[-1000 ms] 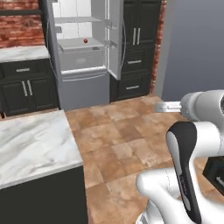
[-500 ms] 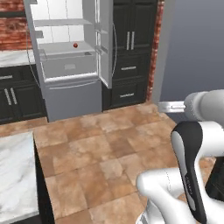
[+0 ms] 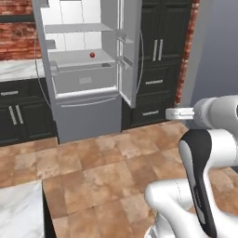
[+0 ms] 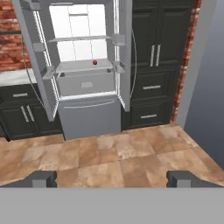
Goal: Retrieve the orange and apple from the fridge and place them into the bowl on the dining table.
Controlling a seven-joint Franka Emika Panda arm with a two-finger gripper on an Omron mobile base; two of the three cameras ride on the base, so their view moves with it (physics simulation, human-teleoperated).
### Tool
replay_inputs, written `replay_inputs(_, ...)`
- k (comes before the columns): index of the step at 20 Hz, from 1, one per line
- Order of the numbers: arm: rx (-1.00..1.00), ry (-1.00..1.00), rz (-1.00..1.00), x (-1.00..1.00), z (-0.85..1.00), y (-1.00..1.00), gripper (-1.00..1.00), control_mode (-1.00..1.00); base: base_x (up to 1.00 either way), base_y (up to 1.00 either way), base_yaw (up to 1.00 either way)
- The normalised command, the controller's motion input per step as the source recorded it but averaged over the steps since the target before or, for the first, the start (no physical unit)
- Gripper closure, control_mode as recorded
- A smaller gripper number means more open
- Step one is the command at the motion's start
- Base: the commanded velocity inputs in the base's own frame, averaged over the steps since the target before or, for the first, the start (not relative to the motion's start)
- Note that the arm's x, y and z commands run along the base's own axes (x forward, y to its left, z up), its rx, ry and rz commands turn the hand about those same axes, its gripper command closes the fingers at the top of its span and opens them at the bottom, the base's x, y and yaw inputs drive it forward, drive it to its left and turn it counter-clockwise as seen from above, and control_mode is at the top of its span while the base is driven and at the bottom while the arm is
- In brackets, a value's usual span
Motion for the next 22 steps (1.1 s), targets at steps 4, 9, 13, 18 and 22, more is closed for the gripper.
replay_inputs(4, 0.0, 0.0, 0.0, 0.0, 0.0, 0.0, -1.0, 1.0, 1.0, 0.0, 0.06)
replay_inputs(9, 0.0, 0.0, 0.0, 0.0, 0.0, 0.0, -1.0, 1.0, 1.0, 0.0, 0.04)
replay_inputs(13, 0.0, 0.0, 0.0, 0.0, 0.0, 0.0, -1.0, 1.0, 1.0, 0.0, 0.0)
replay_inputs(18, 0.0, 0.0, 0.0, 0.0, 0.0, 0.0, -1.0, 1.0, 1.0, 0.0, 0.01)
replay_inputs(22, 0.0, 0.0, 0.0, 0.0, 0.0, 0.0, -1.0, 1.0, 1.0, 0.0, 0.01)
